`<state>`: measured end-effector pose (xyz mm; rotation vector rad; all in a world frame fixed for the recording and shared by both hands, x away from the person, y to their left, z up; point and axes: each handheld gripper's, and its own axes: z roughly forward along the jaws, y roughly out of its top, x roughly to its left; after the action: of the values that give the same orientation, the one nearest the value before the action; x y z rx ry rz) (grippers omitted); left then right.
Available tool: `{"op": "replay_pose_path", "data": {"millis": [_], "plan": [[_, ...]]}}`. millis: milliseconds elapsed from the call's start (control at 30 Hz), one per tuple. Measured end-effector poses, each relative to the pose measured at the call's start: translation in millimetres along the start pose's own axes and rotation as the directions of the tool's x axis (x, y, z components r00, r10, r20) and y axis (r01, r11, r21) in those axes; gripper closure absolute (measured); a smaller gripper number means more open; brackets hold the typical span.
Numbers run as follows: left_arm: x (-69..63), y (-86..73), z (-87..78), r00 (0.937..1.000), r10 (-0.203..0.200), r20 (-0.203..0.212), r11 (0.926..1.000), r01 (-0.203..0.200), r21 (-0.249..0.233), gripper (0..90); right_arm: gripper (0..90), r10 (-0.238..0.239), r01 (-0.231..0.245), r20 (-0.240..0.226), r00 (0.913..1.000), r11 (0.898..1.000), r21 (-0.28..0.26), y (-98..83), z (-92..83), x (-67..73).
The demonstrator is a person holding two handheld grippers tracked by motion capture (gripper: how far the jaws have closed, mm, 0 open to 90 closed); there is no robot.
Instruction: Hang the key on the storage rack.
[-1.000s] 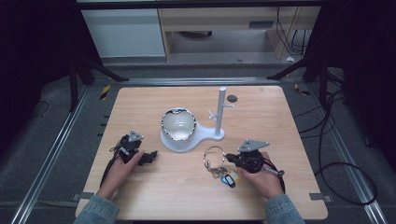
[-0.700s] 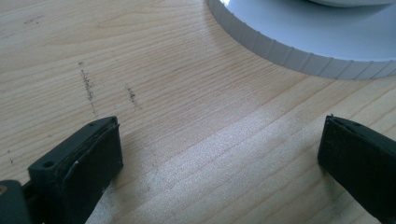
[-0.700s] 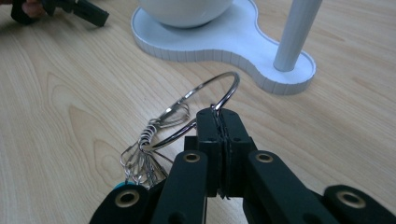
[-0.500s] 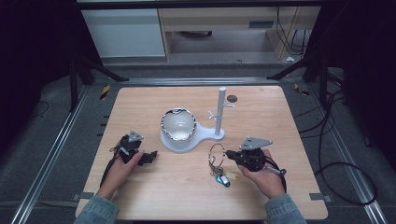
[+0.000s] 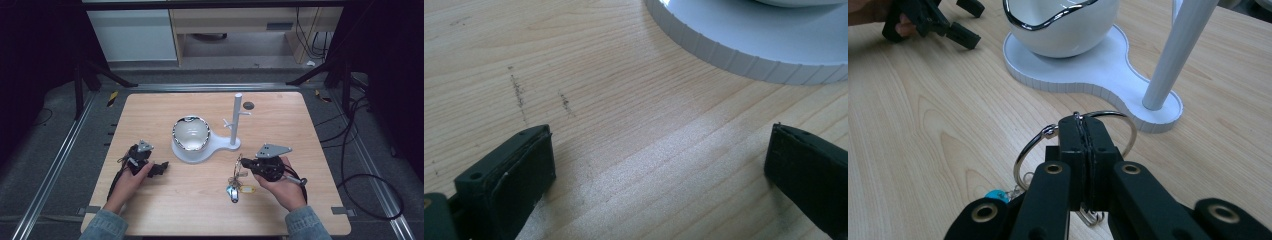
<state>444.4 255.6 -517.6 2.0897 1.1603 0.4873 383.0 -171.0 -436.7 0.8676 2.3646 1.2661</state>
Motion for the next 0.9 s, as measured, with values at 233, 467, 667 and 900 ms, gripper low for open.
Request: {"op": "replay_pose_path", "data": {"millis": [233,467,667,900], "plan": [[0.0,0.0,0.0,1.0,0.0,0.0,1.0,0.0,0.0,0.0,88.9,0.005,-0.005,-0.004,1.0,1.0,-0.018,6.6,-4.8,0.0],[0.0,0.0,0.0,1.0,0.0,0.0,1.0,0.0,0.0,0.0,88.9,0.025,-0.025,0.0,0.9997,0.998,-0.05,12.3,-9.4,-3.2],[0.0,0.0,0.0,1.0,0.0,0.0,1.0,0.0,0.0,0.0,88.9,0.042,-0.042,-0.001,0.9991,0.996,-0.077,16.8,-14.7,-6.6],[0.0,0.0,0.0,1.0,0.0,0.0,1.0,0.0,0.0,0.0,88.9,0.052,-0.051,0.006,0.9986,0.993,-0.11,23.6,-24.0,-10.0]]}}
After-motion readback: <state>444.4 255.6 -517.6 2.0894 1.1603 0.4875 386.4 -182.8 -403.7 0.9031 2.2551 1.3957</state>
